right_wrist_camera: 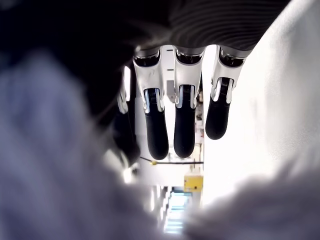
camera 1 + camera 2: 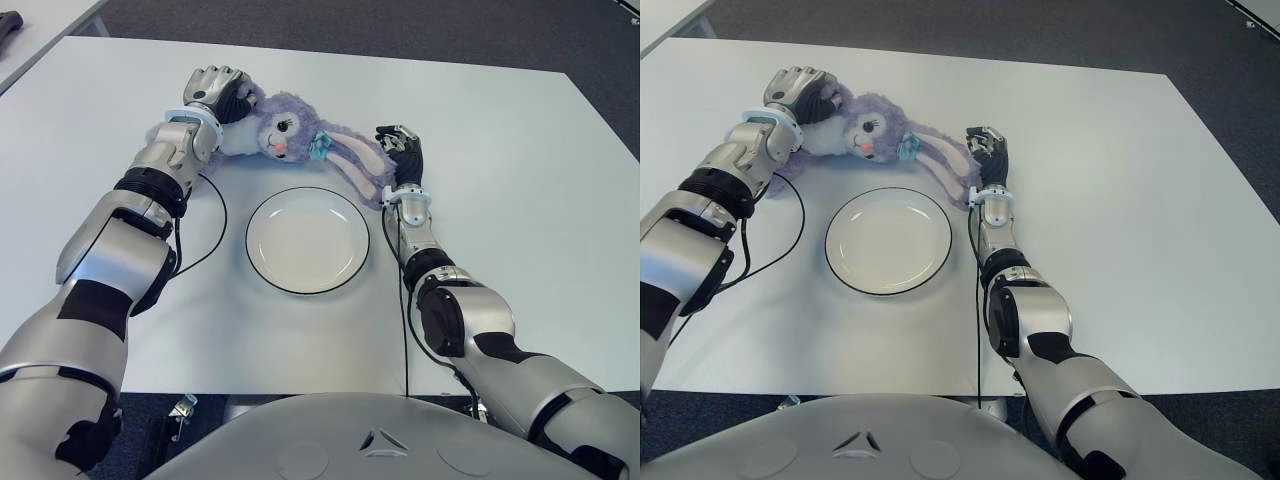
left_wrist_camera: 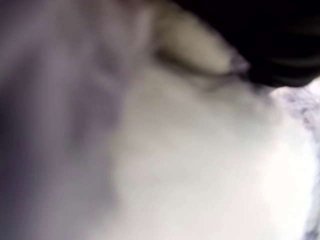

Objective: Put the doll into the plate.

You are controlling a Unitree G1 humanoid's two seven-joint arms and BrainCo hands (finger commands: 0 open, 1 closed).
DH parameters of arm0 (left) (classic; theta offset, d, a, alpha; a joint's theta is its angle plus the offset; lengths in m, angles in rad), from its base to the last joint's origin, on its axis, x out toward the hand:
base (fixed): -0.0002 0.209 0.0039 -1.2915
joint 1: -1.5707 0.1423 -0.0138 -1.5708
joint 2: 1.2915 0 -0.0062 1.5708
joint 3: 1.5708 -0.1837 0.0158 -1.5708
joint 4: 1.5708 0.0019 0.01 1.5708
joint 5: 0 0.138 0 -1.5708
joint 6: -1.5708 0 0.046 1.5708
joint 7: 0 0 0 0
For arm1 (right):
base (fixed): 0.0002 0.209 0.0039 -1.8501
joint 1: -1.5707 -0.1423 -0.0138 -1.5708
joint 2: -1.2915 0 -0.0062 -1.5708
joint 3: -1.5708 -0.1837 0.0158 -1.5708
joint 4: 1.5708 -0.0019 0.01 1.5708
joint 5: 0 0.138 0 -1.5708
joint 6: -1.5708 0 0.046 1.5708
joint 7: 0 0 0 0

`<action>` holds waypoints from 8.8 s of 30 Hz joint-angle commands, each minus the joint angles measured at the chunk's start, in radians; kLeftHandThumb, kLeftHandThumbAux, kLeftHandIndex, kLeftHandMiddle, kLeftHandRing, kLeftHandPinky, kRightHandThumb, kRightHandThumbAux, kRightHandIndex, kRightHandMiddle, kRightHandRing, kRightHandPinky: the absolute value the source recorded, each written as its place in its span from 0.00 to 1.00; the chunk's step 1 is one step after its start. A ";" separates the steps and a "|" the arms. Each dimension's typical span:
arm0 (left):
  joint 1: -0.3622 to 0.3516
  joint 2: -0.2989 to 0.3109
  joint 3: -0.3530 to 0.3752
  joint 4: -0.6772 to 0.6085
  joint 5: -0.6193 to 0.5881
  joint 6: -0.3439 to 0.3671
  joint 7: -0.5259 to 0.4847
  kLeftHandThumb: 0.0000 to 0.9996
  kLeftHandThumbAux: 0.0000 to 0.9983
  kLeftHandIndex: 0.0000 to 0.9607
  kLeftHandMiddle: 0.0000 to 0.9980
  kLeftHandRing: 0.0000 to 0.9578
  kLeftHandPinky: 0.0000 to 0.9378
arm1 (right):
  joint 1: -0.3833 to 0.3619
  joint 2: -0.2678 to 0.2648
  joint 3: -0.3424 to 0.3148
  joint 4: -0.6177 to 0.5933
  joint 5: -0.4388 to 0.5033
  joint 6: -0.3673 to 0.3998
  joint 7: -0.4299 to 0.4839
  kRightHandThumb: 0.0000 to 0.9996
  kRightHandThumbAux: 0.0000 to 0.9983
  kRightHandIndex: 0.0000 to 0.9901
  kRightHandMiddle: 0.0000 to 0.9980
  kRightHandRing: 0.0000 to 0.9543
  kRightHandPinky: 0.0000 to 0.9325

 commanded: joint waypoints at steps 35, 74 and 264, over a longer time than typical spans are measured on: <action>0.041 -0.039 0.045 0.079 -0.025 0.013 0.099 0.96 0.64 0.49 0.48 0.49 0.61 | 0.220 0.042 -0.003 0.124 0.000 0.070 -0.013 0.71 0.73 0.42 0.34 0.33 0.29; 0.181 0.068 0.078 -0.523 0.021 0.169 -0.083 0.95 0.65 0.40 0.50 0.54 0.51 | 0.217 0.045 0.001 0.125 -0.003 0.069 -0.017 0.72 0.73 0.42 0.35 0.38 0.31; 0.199 0.237 0.013 -0.640 -0.179 -0.105 -1.066 0.22 0.30 0.00 0.00 0.00 0.00 | 0.224 0.030 0.005 0.121 -0.005 0.065 -0.023 0.72 0.73 0.42 0.35 0.40 0.36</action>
